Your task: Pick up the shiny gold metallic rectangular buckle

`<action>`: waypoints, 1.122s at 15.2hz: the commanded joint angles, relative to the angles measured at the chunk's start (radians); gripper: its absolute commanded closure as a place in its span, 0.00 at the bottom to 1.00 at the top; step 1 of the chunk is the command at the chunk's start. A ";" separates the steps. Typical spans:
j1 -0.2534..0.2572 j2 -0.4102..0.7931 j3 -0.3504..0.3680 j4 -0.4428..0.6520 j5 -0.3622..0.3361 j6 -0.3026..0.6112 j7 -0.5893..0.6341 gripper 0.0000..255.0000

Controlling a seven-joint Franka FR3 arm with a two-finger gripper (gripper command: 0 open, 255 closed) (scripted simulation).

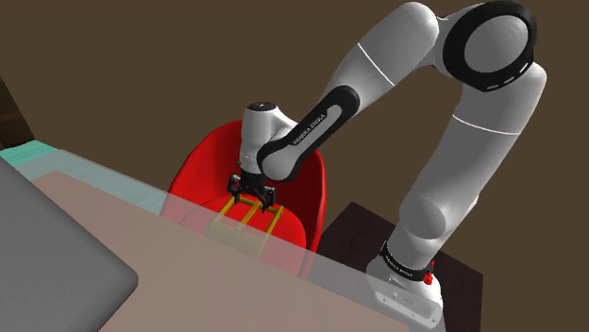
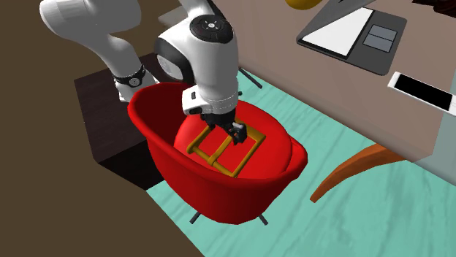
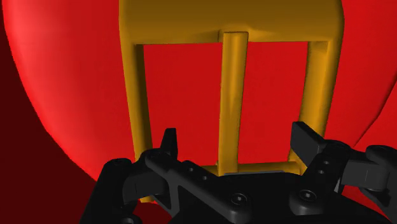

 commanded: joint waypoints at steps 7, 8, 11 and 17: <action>0.043 0.159 -0.061 0.022 -0.176 0.110 0.167 0.00; 0.048 0.168 -0.067 0.023 -0.187 0.117 0.175 0.00; 0.049 0.171 -0.069 0.026 -0.189 0.116 0.177 1.00; 0.049 0.171 -0.069 0.026 -0.189 0.116 0.176 1.00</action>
